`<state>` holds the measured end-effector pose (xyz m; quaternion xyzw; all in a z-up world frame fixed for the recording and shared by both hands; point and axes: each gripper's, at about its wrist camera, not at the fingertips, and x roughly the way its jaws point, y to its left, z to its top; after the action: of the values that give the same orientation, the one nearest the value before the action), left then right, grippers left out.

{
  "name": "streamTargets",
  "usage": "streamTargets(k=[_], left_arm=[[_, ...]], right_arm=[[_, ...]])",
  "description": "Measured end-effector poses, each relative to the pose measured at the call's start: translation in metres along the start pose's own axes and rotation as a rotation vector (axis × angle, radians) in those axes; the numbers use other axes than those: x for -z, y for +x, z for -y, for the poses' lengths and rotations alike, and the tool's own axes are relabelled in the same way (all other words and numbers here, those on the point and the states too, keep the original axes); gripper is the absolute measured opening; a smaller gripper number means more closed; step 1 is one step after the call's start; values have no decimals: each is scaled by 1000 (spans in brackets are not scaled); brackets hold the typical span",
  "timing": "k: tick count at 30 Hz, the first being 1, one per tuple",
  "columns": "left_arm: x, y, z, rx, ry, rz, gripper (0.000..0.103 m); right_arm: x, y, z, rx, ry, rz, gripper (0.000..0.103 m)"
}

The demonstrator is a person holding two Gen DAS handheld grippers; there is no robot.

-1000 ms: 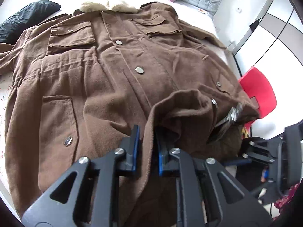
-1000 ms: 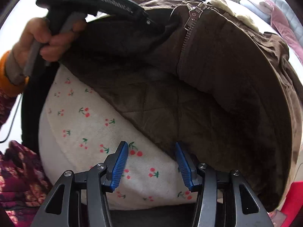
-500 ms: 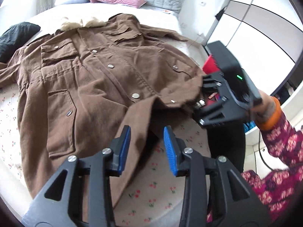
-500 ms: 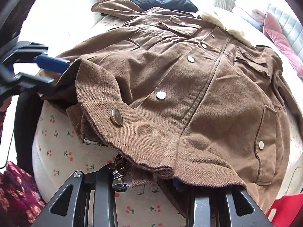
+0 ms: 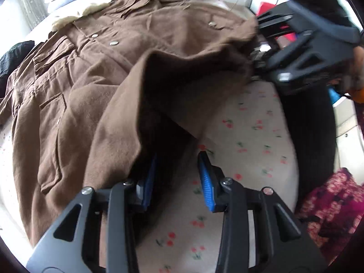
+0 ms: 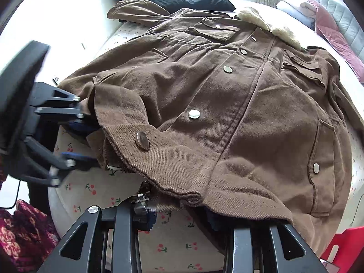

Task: Fold large clothes

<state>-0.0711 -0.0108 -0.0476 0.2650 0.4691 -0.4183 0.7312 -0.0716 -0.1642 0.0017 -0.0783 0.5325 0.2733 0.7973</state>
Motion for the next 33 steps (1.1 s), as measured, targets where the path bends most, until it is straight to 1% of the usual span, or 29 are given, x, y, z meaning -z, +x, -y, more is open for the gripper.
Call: streamTargets(k=[1, 2, 4, 6, 8, 9, 10, 11, 12, 14, 15, 17, 18, 20, 21, 22, 23, 24, 25, 26, 27, 28, 29, 30, 31, 32, 33], left_arm=[[-2, 4, -3, -8, -21, 14, 21], [-2, 5, -6, 4, -46, 26, 6], [-5, -6, -13, 19, -113, 80, 5], [-4, -29, -16, 52, -147, 172, 5], [-6, -51, -14, 84, -150, 228, 4], [-7, -58, -8, 70, -128, 245, 4], [-9, -63, -2, 61, -97, 249, 4], [-9, -69, 5, 55, -73, 251, 4], [-8, -75, 9, 51, -54, 252, 4], [-3, -87, 14, 65, -17, 253, 4], [1, -89, 16, 72, 1, 239, 4], [5, -81, 19, 94, 33, 172, 4], [10, -70, 22, 98, 43, 132, 3], [19, -42, 27, 120, 64, 24, 4], [24, -33, 28, 134, 62, -18, 5], [28, -31, 29, 166, 56, -43, 7], [32, -36, 29, 197, 52, -40, 10], [34, -45, 26, 220, 46, -18, 14], [36, -56, 22, 247, 36, 2, 25], [37, -68, 15, 266, 19, 25, 42], [38, -81, 7, 272, -1, 60, 50], [38, -94, -1, 267, -21, 101, 61], [40, -109, -11, 251, -48, 146, 66], [40, -119, -23, 230, -82, 179, 67], [41, -127, -37, 203, -126, 207, 71], [44, -132, -47, 173, -168, 226, 75], [46, -134, -63, 138, -220, 239, 76]], right_arm=[[2, -1, 0, -4, 2, 1, 33], [4, -1, 0, -7, -1, 1, 33], [9, 1, -4, -3, -27, -7, 34], [17, 6, -12, 19, -72, -31, 34], [22, 10, -19, 98, -130, -29, 33], [23, 11, -20, 155, -149, -20, 21], [21, 10, -21, 221, -159, -13, 5], [19, 4, -21, 241, -161, -4, 4], [17, -4, -21, 241, -159, 1, 4], [19, -27, -23, 236, -182, 15, 3], [21, -37, -24, 223, -195, 16, 3], [27, -41, -26, 210, -215, -25, 3], [30, -35, -25, 200, -215, -58, 4], [36, -16, -19, 164, -192, -141, 7], [38, -7, -14, 138, -167, -175, 12], [41, -2, -10, 108, -139, -198, 16], [44, -3, -7, 84, -124, -199, 18], [45, -9, -5, 57, -117, -181, 24], [46, -19, -2, 18, -107, -159, 31], [46, -29, 2, -19, -91, -138, 33], [46, -41, 7, -54, -72, -113, 37], [45, -55, 13, -86, -54, -79, 41], [44, -67, 18, -109, -36, -45, 43], [44, -80, 27, -128, -13, -6, 46], [44, -93, 35, -135, 15, 31, 51], [44, -104, 46, -128, 50, 70, 54], [45, -112, 58, -107, 91, 105, 60]])
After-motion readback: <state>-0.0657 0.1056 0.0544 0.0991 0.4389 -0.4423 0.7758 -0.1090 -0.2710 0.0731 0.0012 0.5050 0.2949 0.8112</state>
